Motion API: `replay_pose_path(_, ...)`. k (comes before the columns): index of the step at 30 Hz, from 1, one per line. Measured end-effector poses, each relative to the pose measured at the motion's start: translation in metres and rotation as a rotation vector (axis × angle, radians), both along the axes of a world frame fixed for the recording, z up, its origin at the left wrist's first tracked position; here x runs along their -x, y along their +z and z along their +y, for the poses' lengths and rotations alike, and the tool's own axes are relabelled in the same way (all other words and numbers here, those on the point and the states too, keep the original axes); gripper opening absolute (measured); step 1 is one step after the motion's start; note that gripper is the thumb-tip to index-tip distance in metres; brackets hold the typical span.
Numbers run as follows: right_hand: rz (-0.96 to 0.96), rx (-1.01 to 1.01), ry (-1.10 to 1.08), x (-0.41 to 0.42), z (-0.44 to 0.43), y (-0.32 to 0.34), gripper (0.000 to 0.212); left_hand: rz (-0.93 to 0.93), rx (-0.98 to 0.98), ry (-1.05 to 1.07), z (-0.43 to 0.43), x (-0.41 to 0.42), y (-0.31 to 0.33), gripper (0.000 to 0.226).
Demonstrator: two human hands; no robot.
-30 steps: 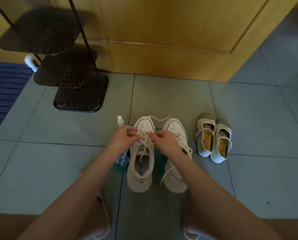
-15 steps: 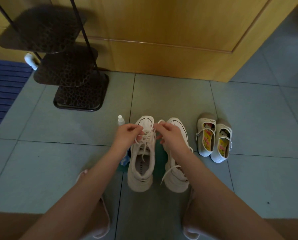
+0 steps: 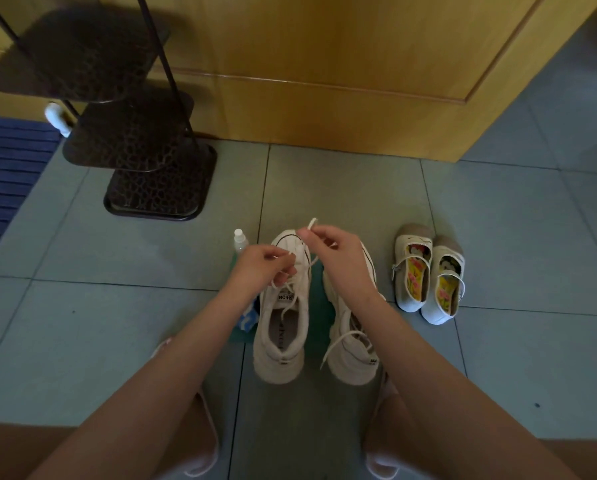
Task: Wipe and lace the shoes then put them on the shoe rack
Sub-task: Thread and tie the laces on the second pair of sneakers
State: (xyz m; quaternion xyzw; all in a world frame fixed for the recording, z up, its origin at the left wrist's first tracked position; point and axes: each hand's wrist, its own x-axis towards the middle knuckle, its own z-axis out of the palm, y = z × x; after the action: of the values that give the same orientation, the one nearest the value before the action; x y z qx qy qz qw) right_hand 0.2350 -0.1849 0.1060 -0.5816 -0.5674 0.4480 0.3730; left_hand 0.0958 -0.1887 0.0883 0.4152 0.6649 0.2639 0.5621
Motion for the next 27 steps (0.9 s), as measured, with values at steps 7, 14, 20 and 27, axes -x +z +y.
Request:
replay_pose_path(7,0.003,0.137,0.122,0.001,0.017,-0.002,0.020,-0.049,-0.041,-0.173,0.003,0.007,0.011,0.024)
replay_pose_path(14,0.022,0.203,0.110,-0.001,0.023,0.000,0.018,-0.046,-0.107,-0.133,0.000,0.001,0.008,0.021)
replay_pose_path(20,0.170,0.274,0.051,-0.006,0.029,0.008,0.030,-0.164,-0.109,-0.056,0.004,0.002,0.009,0.009)
replay_pose_path(27,0.057,0.320,0.206,-0.031,0.029,0.008,0.031,-0.306,0.043,-0.053,0.004,0.018,0.005,0.017)
